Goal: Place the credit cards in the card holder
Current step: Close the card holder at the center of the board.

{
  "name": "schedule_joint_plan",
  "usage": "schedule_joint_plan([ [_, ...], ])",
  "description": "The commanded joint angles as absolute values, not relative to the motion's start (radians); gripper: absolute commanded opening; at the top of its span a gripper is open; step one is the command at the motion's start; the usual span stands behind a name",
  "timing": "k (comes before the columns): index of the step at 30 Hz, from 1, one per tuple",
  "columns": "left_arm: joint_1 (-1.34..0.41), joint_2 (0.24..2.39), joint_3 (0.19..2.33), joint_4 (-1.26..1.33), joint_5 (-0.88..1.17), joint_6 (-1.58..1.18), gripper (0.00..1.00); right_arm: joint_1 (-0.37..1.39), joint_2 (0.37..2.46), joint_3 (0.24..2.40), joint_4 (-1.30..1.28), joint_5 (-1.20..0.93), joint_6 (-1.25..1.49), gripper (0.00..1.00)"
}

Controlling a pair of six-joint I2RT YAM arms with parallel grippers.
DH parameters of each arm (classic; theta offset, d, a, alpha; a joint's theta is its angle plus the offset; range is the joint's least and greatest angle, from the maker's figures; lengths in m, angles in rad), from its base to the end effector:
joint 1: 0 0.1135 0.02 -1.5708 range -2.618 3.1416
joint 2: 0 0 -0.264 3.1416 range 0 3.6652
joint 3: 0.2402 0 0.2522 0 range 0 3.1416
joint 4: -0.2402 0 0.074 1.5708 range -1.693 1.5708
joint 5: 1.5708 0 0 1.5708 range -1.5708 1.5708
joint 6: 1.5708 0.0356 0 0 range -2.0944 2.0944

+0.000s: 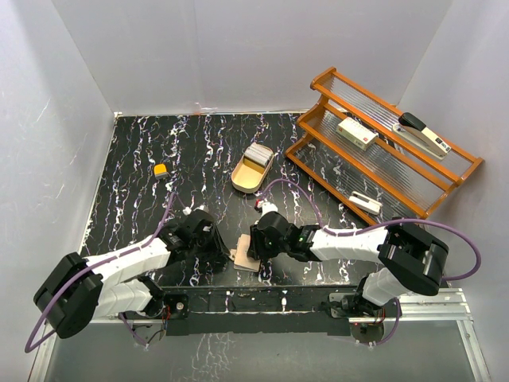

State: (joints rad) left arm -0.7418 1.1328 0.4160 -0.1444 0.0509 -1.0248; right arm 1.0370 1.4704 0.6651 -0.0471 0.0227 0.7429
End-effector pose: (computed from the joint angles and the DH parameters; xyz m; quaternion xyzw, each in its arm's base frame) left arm 0.1488 -0.1388 0.1538 -0.1234 0.9293 -0.2835 0.2019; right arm 0.1425 0.2395 0.1586 -0.1332 0.9266 0.2664 0.2295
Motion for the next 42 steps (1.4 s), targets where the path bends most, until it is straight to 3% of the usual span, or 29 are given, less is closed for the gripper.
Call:
schedule_joint_plan([
  [1, -0.741, 1.133, 0.438, -0.265, -0.015, -1.031, 0.29, 1.026, 1.484, 0.676, -0.146, 0.15, 0.67, 0.29],
  [16, -0.741, 1.096, 0.467, -0.251, 0.057, -1.002, 0.28, 1.026, 1.504, 0.757, -0.204, 0.161, 0.594, 0.3],
  [20, -0.741, 1.073, 0.463, -0.249, 0.108, -0.968, 0.33, 1.026, 1.525, 0.776, -0.207, 0.145, 0.583, 0.3],
  [34, -0.741, 1.253, 0.46, -0.139, 0.198, -0.988, 0.29, 1.027, 1.513, 0.759, -0.18, 0.141, 0.599, 0.3],
  [42, -0.741, 1.212, 0.477, -0.189, 0.102, -1.021, 0.31, 1.033, 1.526, 0.779, -0.202, 0.164, 0.599, 0.31],
])
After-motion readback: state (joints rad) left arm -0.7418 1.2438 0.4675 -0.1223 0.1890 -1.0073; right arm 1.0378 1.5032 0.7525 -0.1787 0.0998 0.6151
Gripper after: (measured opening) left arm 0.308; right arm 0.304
